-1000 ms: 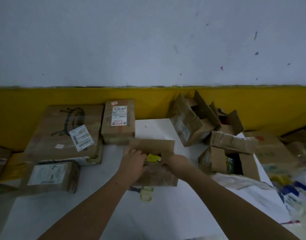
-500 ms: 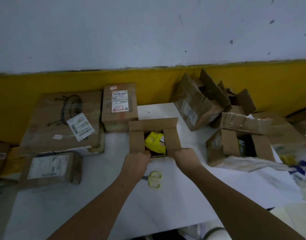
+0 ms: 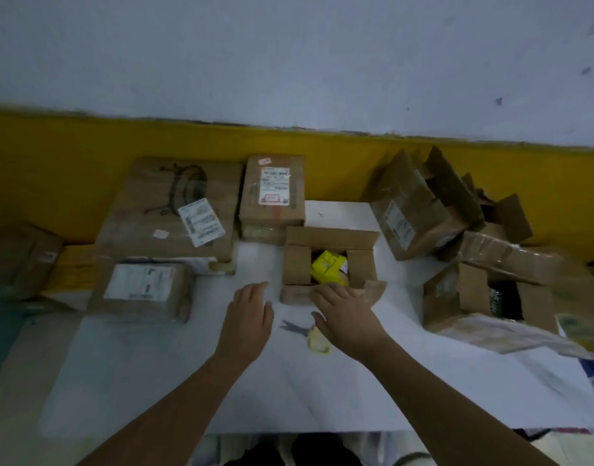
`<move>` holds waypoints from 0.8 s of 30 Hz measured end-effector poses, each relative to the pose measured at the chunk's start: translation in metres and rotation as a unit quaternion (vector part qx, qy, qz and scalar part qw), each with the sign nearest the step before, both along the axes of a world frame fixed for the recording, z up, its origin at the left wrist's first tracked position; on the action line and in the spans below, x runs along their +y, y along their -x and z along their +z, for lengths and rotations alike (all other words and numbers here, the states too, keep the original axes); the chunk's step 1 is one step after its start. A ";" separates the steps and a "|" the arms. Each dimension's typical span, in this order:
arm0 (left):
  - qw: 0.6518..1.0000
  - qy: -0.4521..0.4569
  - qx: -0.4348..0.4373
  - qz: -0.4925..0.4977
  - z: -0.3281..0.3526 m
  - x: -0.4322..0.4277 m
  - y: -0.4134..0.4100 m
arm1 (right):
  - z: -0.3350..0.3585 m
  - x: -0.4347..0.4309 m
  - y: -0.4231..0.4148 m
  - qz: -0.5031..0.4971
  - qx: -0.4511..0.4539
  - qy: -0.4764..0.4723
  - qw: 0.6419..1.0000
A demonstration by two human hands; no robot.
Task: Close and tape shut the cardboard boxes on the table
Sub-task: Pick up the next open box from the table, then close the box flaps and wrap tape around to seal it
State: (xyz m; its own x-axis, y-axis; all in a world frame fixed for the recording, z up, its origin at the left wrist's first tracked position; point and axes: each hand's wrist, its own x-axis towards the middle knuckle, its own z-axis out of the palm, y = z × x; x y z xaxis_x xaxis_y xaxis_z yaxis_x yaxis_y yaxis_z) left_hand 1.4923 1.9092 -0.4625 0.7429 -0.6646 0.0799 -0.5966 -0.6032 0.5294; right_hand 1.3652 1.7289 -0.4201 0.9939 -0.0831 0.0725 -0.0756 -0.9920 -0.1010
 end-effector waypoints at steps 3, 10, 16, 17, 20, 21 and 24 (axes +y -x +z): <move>0.991 -0.053 0.067 0.099 -0.018 0.068 -0.002 | -0.014 0.054 -0.028 0.033 0.022 -0.074 0.997; 0.879 -0.022 0.224 0.420 -0.043 0.170 0.052 | -0.065 0.175 -0.034 0.014 0.212 -0.225 0.951; 0.659 0.026 0.492 0.568 -0.075 0.179 0.094 | -0.101 0.211 -0.012 -0.015 0.341 -0.258 0.904; 0.651 0.051 0.520 0.551 -0.078 0.176 0.097 | -0.102 0.212 -0.011 -0.017 0.350 -0.258 0.900; 0.677 0.088 0.538 0.495 -0.086 0.171 0.104 | -0.098 0.214 -0.007 -0.028 0.380 -0.273 0.883; 0.700 0.080 0.525 0.478 -0.087 0.170 0.107 | -0.098 0.213 -0.005 -0.033 0.391 -0.281 0.876; 0.749 -0.005 0.492 0.444 -0.084 0.170 0.109 | -0.095 0.208 0.000 -0.068 0.418 -0.313 0.850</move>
State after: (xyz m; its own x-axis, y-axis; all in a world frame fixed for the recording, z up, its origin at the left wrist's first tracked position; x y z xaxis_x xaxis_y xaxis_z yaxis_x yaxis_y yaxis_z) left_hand 1.3832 2.0794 -0.5468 0.5891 0.1294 -0.7976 0.7176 -0.5377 0.4428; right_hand 1.3656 1.9365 -0.5152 0.6552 0.0365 -0.7546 -0.4891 -0.7408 -0.4605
